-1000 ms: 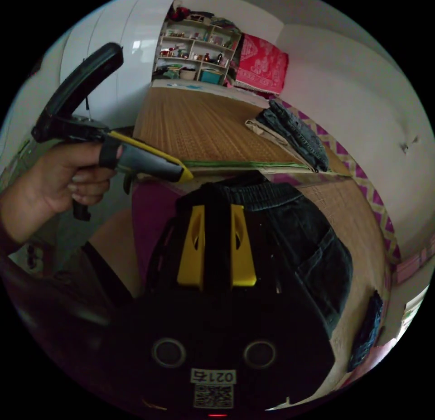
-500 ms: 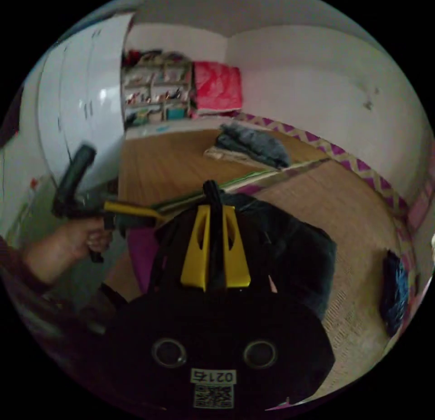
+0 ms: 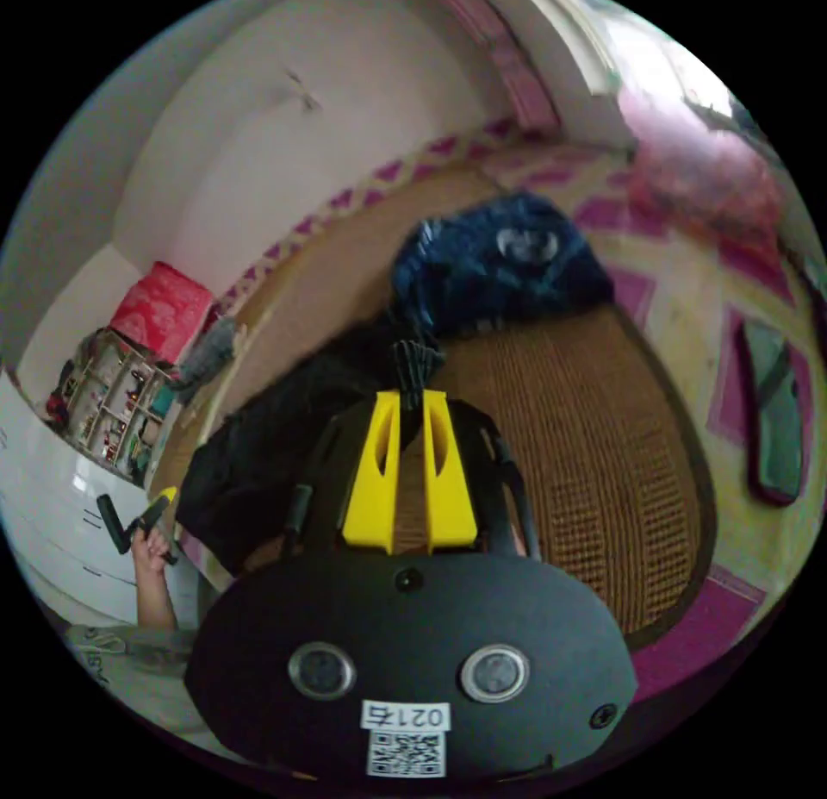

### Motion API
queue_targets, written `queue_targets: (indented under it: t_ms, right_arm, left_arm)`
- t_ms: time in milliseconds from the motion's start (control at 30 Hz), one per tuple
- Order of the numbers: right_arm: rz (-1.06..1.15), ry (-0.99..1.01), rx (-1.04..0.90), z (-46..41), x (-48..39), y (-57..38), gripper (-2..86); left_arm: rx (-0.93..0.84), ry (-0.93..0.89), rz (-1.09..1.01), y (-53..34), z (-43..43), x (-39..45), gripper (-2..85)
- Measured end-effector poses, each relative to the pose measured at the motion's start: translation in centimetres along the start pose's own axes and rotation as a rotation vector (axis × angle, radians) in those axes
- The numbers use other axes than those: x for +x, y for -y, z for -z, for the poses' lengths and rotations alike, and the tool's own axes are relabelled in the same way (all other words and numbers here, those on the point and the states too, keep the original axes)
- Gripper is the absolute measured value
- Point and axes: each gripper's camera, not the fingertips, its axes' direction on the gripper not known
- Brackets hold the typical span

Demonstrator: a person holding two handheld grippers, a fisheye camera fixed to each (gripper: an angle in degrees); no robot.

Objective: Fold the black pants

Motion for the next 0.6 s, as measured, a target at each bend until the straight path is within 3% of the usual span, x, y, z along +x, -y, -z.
queue_targets:
  t_ms: [100, 300, 433, 600]
  right_arm:
    - [-0.073, 0.115, 0.061, 0.7, 2.5, -0.4, 4.7]
    - [0.010, 0.070, 0.069, 3.0, 1.7, 0.8, 4.6]
    - [-0.034, 0.180, 0.123, 7.1, 3.4, 0.9, 4.5]
    - [-0.026, 0.052, 0.182, 9.7, 5.6, -1.4, 4.9]
  left_arm:
    - [-0.163, 0.133, -0.039, 1.5, -5.2, 2.0, -0.9]
    - [-0.142, 0.104, -0.053, 4.0, -7.9, 4.4, -1.0]
    - [-0.176, 0.080, -0.119, 7.7, -11.1, 7.4, -1.0]
    - [-0.236, 0.043, -0.186, 11.4, -14.8, 11.5, -0.9]
